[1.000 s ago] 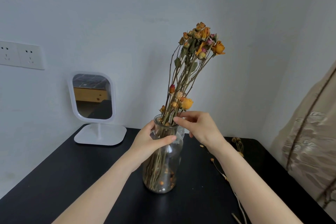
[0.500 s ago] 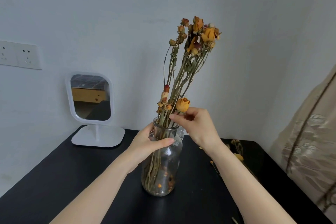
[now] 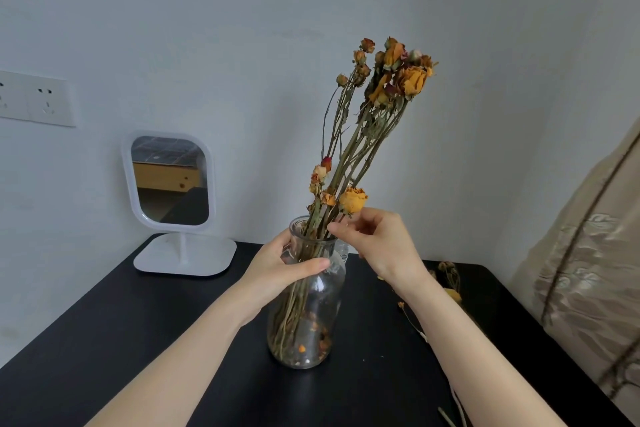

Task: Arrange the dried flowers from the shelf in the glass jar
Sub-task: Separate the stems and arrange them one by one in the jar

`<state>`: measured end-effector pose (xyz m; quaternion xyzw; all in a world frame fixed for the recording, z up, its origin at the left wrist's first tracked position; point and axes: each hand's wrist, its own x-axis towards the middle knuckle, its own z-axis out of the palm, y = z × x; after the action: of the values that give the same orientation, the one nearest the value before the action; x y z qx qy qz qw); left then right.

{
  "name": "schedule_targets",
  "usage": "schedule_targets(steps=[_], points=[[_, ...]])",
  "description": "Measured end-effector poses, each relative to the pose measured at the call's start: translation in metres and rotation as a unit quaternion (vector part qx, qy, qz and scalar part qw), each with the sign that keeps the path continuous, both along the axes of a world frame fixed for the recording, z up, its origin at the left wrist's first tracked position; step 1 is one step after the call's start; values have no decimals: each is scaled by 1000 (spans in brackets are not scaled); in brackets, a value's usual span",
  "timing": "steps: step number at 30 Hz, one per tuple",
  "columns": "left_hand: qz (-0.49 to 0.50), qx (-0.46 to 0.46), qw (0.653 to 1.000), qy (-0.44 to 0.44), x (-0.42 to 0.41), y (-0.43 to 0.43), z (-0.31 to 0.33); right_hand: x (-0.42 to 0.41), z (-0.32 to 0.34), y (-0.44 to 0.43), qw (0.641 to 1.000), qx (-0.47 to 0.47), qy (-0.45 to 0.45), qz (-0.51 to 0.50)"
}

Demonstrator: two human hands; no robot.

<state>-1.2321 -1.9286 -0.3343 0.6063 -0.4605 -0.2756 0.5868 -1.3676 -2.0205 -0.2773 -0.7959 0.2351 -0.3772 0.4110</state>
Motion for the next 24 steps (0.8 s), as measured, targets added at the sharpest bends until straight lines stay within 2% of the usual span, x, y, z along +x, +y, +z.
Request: schedule_targets(steps=[8, 14, 24], points=[[10, 5, 1000, 1, 1, -2, -1, -4, 7, 9, 998, -35, -42, 13], [10, 10, 1000, -5, 2, -2, -2, -2, 7, 13, 998, -57, 9, 12], [15, 8, 1000, -13, 1, -3, -2, -4, 2, 11, 998, -59, 7, 8]])
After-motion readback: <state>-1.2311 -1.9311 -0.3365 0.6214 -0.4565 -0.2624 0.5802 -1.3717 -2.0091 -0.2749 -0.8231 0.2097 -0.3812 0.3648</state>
